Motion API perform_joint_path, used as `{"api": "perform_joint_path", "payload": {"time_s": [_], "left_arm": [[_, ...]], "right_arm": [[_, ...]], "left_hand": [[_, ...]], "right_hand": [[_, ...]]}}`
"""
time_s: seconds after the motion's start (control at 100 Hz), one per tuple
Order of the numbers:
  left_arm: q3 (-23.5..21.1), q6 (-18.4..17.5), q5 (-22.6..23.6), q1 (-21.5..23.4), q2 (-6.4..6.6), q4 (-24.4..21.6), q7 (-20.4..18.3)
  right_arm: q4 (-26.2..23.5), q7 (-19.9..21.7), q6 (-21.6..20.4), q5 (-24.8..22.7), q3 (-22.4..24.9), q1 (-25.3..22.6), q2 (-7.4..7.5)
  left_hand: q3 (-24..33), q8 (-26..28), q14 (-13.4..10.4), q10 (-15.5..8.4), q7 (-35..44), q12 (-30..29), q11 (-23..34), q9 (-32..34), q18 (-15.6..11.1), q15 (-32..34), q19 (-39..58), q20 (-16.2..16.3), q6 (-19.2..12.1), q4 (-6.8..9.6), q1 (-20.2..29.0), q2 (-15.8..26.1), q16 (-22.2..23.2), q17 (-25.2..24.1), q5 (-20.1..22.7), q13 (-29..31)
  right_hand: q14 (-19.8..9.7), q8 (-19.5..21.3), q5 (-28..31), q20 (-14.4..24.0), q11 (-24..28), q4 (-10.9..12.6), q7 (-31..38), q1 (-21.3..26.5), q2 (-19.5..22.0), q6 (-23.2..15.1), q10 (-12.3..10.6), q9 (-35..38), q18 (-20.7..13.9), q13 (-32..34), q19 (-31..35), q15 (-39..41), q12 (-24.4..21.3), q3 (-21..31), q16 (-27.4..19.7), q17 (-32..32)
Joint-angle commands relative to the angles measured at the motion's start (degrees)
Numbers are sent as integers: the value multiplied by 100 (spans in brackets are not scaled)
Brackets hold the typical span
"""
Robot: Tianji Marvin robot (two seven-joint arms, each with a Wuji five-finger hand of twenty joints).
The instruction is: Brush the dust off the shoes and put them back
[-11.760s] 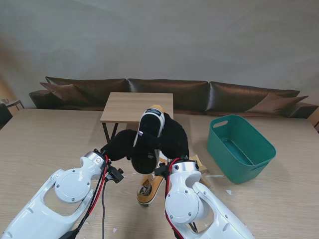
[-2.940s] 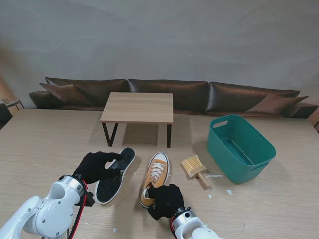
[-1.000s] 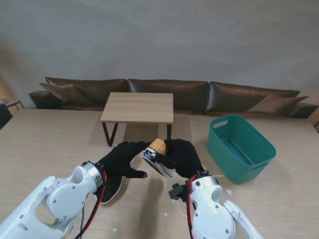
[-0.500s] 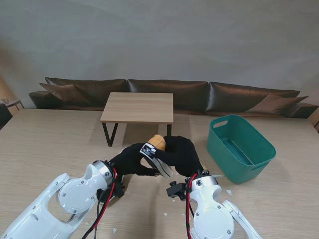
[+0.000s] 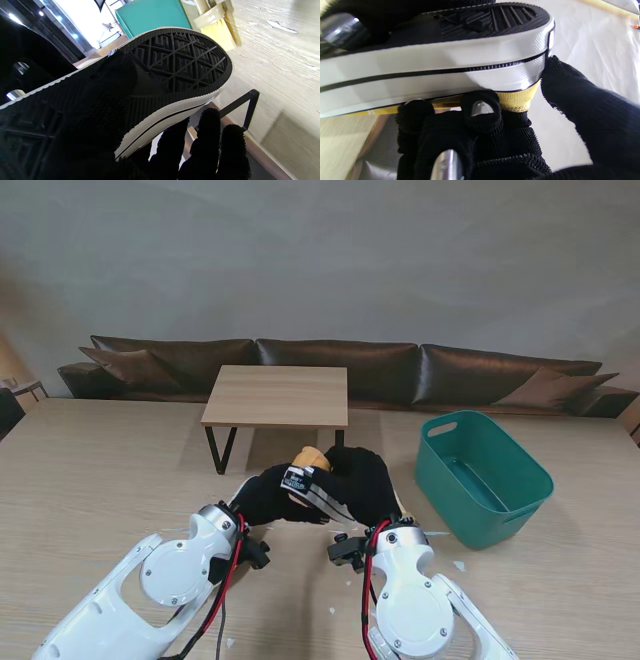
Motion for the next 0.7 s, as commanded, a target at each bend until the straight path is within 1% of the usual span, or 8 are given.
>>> {"api": "perform_joint_path", "payload": {"time_s": [0.0,0.08,0.13,0.24,0.28,0.47,0.54,0.69], "left_arm": [[12,-69,-15,-33,-112,-91,-25],[7,-104,-107,-22,-133,-101,24],[4,-122,-177,-15,-144,-111,45],[17,-173,-278,-13,-181,-115,152],[25,-178,-290,-14,-201,-116,225],[-6,-103,-304,29,-270,-171,489],[-35,-56,-311,52,-287,-195,554],[-88,20,-467,100,-323,-238,637]], "right_arm": [[109,2,23,23,-85,49,-108],[208,-145,56,57,-113,109,-165],[225,-196,71,78,-104,118,-183],[238,-296,49,272,-71,93,-226],[245,-334,31,330,-63,84,-240],[363,-294,74,88,-53,153,-211],[406,-301,84,-4,-52,182,-206],[494,-354,127,-92,-46,238,-219]], "left_hand": [[215,749,54,-201,2531,260,348,397,37,297,261,295,-304,243,377,811,155,119,782,330],[201,652,45,-216,2685,269,353,586,9,441,874,483,-250,234,410,796,170,0,799,415],[214,621,28,-206,2780,221,355,746,-36,528,1796,229,-182,235,449,782,164,-198,801,498],[435,452,69,-118,3022,656,333,1311,99,674,3451,-668,43,201,528,688,79,-26,826,1099],[598,354,94,-119,3130,855,321,1632,212,745,3823,-869,122,173,525,633,40,232,814,1466],[1105,68,70,-256,3419,1185,659,2734,667,1383,4936,-1076,243,139,458,395,179,1608,903,2966],[1259,27,48,-220,3483,1365,828,2830,745,1602,5159,-1154,313,141,444,302,277,1946,937,3308],[1382,-59,15,-94,3507,1517,962,2889,888,1796,5271,-1261,453,136,494,241,384,2333,984,3708]], "right_hand": [[-504,1038,577,124,-748,316,3153,308,304,861,-178,-399,143,-136,-41,-206,194,364,-81,1105],[-460,1008,486,146,-823,291,3059,221,401,637,-47,-493,172,-140,-55,-269,101,205,-134,1021],[-335,944,332,166,-950,258,2855,7,572,443,88,-611,230,-145,-87,-414,2,18,-214,911],[254,397,-264,394,-1478,359,1771,-552,1341,869,598,-1181,552,-176,-204,-899,-356,-388,-452,372],[491,-239,-633,560,-1695,244,1188,-493,1517,930,734,-1398,658,-191,-250,-1120,-576,-481,-556,171],[708,-1363,-1391,602,-2179,264,27,-522,1667,680,696,-2007,639,-476,-461,-2035,-1102,-671,-876,-330],[784,-1516,-1593,543,-2372,484,-372,-583,1755,614,693,-2256,663,-855,-702,-2472,-1329,-712,-925,-603],[830,-1824,-1926,351,-2705,531,-861,-602,1816,494,689,-2604,676,-1398,-1200,-3312,-1713,-807,-1132,-1005]]}}
